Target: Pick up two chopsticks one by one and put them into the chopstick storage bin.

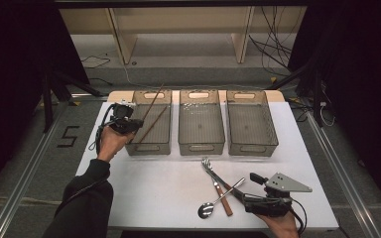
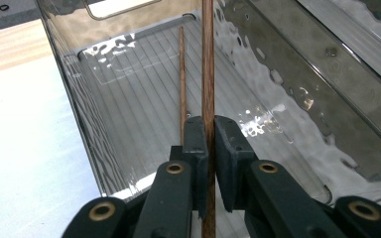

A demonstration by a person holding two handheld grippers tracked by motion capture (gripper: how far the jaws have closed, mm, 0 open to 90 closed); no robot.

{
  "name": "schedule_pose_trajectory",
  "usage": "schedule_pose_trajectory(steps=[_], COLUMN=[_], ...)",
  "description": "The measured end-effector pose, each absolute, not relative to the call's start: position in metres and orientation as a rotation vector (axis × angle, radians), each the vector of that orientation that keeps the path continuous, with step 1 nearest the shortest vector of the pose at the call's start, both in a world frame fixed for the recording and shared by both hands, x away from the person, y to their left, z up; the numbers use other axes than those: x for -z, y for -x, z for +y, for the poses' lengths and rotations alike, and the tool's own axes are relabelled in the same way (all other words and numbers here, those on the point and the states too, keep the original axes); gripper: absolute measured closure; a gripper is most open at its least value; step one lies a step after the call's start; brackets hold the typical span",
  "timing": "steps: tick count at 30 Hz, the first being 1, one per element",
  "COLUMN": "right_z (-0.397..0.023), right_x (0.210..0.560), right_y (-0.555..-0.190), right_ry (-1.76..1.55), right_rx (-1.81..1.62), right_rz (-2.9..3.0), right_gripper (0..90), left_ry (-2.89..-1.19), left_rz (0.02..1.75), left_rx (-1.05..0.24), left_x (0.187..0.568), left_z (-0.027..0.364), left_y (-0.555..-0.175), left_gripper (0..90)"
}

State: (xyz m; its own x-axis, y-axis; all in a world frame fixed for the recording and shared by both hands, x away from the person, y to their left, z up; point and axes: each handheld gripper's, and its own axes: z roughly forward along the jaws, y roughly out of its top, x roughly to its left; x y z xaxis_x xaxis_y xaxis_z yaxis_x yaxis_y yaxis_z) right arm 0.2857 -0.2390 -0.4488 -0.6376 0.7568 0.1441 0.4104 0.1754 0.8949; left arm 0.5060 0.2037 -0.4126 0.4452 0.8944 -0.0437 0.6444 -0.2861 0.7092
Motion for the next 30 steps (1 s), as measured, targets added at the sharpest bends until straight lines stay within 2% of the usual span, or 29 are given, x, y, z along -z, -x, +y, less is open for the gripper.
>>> schedule_pose_trajectory(steps=[2, 9, 16, 21, 30], right_z=[-0.239, -0.239, -0.239, -0.239, -0.239], right_x=[0.449, 0.449, 0.449, 0.449, 0.449], right_y=[-0.286, -0.286, -0.286, -0.286, -0.286], right_ry=[-1.110, -1.112, -1.113, -1.112, -1.110], right_rx=[-1.449, -1.451, -1.450, -1.449, -1.450], right_rz=[2.123, 2.123, 2.123, 2.126, 2.131], right_gripper=[21.1, 21.1, 21.1, 21.1, 21.2], left_ry=[-2.039, -2.002, -1.957, -1.938, -1.887], left_rz=[1.297, 1.325, 1.334, 1.296, 1.232], left_rx=[-0.478, -0.473, -0.443, -0.438, -0.403], left_x=[0.413, 0.403, 0.395, 0.392, 0.398], left_z=[0.203, 0.200, 0.199, 0.196, 0.191], left_y=[-0.507, -0.503, -0.492, -0.477, -0.452], left_gripper=[81.8, 58.5, 41.4, 33.4, 25.0])
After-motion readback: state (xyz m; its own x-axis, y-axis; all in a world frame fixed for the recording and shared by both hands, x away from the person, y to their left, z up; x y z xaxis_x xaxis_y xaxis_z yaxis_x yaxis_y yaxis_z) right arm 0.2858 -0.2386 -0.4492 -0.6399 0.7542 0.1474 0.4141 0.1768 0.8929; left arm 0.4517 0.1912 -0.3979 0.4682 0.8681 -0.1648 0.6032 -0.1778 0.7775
